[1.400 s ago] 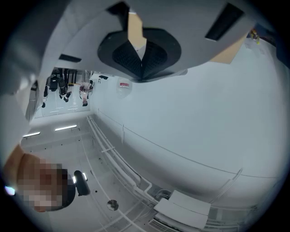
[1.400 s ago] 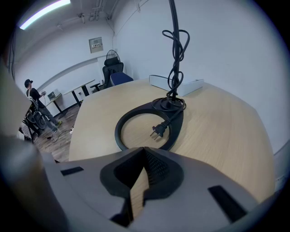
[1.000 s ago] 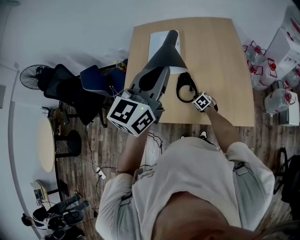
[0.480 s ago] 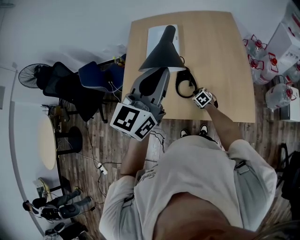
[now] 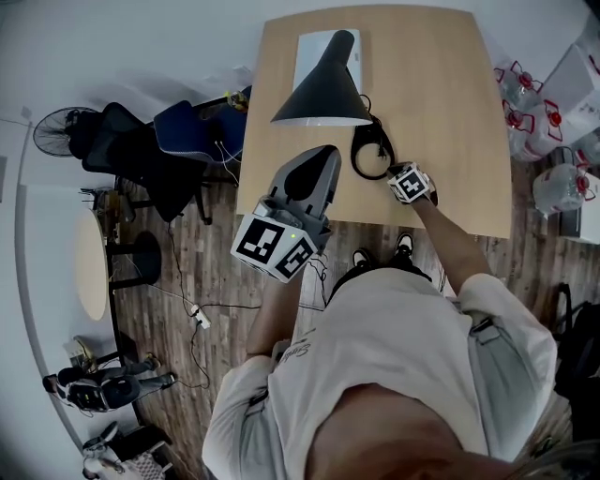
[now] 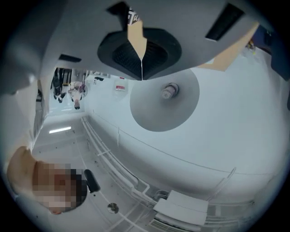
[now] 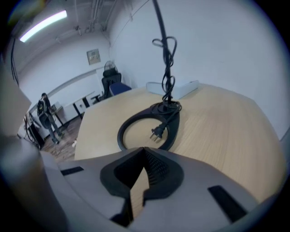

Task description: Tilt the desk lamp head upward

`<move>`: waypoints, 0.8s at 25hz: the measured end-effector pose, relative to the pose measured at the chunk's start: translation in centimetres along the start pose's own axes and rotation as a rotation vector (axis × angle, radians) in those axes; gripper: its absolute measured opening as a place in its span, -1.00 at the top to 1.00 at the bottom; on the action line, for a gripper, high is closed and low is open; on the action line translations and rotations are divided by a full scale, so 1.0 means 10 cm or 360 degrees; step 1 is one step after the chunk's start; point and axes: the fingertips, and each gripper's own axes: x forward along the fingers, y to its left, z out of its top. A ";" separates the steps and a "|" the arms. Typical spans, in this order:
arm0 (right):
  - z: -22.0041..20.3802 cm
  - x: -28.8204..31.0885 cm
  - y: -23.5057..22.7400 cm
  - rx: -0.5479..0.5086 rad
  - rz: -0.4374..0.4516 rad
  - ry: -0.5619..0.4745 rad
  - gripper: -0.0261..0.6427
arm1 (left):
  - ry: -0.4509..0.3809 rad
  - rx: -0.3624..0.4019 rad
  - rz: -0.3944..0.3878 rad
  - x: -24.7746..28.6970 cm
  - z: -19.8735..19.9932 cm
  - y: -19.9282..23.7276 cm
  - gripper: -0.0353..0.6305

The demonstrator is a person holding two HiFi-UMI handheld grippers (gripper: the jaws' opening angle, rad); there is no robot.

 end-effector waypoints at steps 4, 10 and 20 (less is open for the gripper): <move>0.04 -0.32 0.22 0.0110 0.0007 -0.0209 0.94 | -0.0038 -0.0239 -0.0032 -0.28 -0.22 0.19 0.84; -0.02 -0.97 0.66 0.0130 -0.0089 -0.0322 0.94 | 0.0044 -0.0116 0.0027 -0.79 -0.67 0.24 0.85; -0.03 -1.87 1.75 0.0278 -0.0183 -0.0559 0.94 | 0.0287 -0.0133 -0.0147 -1.36 -1.44 0.03 0.84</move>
